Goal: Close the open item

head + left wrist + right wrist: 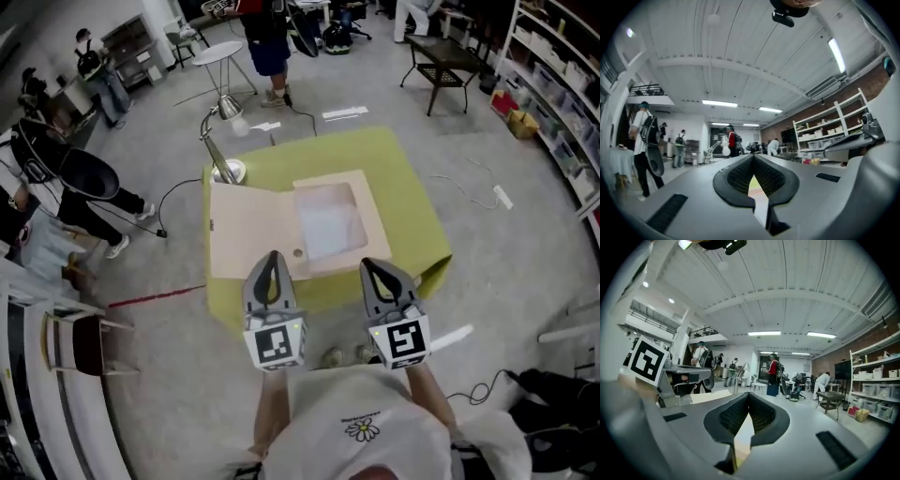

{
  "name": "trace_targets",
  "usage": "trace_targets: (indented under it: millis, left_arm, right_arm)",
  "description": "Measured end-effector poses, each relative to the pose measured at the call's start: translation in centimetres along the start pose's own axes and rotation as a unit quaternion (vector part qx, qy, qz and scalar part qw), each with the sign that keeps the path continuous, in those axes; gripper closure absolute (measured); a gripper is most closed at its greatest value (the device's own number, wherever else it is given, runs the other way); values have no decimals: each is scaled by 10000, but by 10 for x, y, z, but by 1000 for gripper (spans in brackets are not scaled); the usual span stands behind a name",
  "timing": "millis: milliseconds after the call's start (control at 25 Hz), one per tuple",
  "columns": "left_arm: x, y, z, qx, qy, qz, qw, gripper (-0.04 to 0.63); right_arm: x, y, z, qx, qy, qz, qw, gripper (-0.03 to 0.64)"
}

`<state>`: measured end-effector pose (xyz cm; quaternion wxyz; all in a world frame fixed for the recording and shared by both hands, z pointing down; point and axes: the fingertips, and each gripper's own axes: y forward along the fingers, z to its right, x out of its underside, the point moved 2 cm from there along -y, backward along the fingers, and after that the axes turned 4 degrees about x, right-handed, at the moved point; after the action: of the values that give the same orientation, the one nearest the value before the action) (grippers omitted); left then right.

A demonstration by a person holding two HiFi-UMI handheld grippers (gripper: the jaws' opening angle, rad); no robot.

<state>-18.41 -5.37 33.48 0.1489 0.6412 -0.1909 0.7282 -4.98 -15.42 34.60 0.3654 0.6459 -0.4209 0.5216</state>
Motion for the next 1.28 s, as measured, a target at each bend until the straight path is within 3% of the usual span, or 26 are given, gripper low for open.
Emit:
trace_targets:
  millis: [200, 400, 840, 1120, 1280]
  left_arm:
    - [17, -36, -29, -1065, -310, -182, 9937, 581]
    - [23, -61, -35, -1563, -337, -266, 9868, 581]
    - [18, -93, -62, -2179, -105, -293, 9755, 581]
    - [18, -100, -84, -2310, -54, -322, 9724, 581]
    - [27, -109, -104, -2362, -75, -452, 9706, 581]
  right_arm:
    - [-10, 9, -8, -345, -127, 371, 9986, 604]
    - [-4, 21, -19, -583, 120, 391, 9975, 604]
    - [4, 32, -53, -939, 170, 333, 9949, 604]
    - [-7, 51, -97, -1671, -170, 339, 9852, 594]
    - [-5, 72, -142, -2006, -130, -32, 9796, 506]
